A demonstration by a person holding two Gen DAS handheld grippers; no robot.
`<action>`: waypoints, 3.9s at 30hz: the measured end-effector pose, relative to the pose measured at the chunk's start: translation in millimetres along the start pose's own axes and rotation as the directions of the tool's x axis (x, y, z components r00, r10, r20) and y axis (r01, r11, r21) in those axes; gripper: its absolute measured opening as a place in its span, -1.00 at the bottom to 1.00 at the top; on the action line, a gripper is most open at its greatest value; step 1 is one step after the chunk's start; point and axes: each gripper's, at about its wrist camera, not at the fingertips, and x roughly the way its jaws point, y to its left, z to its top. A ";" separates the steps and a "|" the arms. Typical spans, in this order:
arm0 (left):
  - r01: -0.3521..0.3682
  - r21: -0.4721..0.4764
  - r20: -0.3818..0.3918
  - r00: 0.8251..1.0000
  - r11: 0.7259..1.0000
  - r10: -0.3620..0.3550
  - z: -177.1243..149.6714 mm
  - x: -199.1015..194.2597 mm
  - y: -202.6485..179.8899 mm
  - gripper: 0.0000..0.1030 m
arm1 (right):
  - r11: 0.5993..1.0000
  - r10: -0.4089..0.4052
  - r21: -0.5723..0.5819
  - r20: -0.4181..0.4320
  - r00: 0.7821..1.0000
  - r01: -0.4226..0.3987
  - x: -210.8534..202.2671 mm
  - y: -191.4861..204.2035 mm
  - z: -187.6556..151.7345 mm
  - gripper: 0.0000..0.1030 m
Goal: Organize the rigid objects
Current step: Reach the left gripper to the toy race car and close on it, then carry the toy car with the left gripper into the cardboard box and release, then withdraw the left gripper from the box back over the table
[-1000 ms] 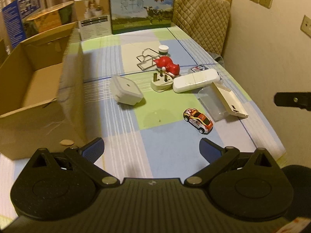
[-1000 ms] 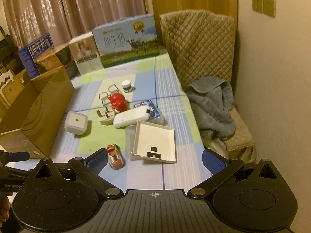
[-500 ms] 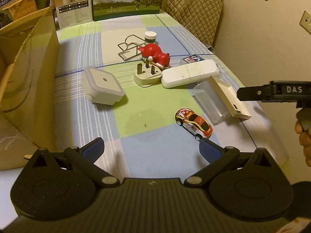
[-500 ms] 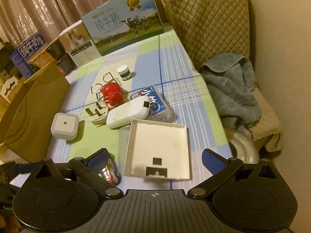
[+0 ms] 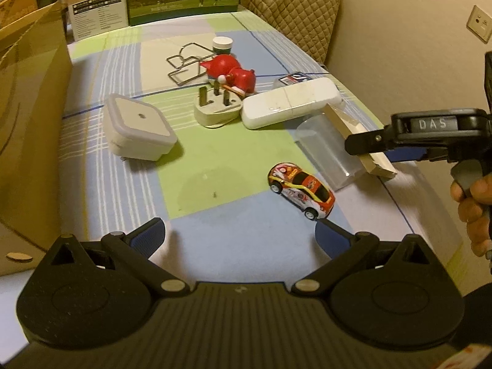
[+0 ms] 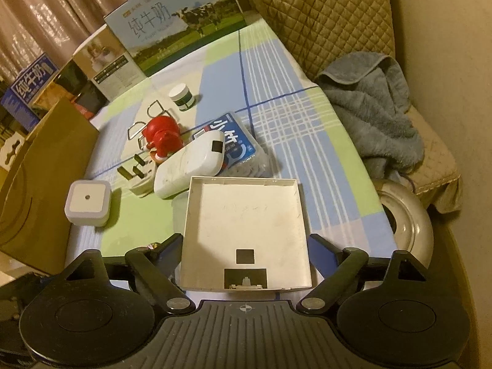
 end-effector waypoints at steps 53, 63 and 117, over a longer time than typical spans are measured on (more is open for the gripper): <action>0.032 0.224 0.176 0.982 0.974 -0.072 53.2 -92.0 9.4 0.22 | 0.958 0.014 -0.287 0.127 0.992 0.023 -80.4 103.8 16.6 0.60; -0.198 0.143 0.214 0.963 0.970 0.165 71.7 -177.5 129.2 0.23 | 0.862 0.223 -0.485 0.094 0.970 -0.151 -65.7 250.1 31.1 0.60; -0.279 0.363 0.123 0.960 0.889 0.251 53.0 -164.1 256.5 0.45 | 0.406 0.147 -0.901 -0.102 0.984 -0.154 100.3 397.1 -9.4 0.70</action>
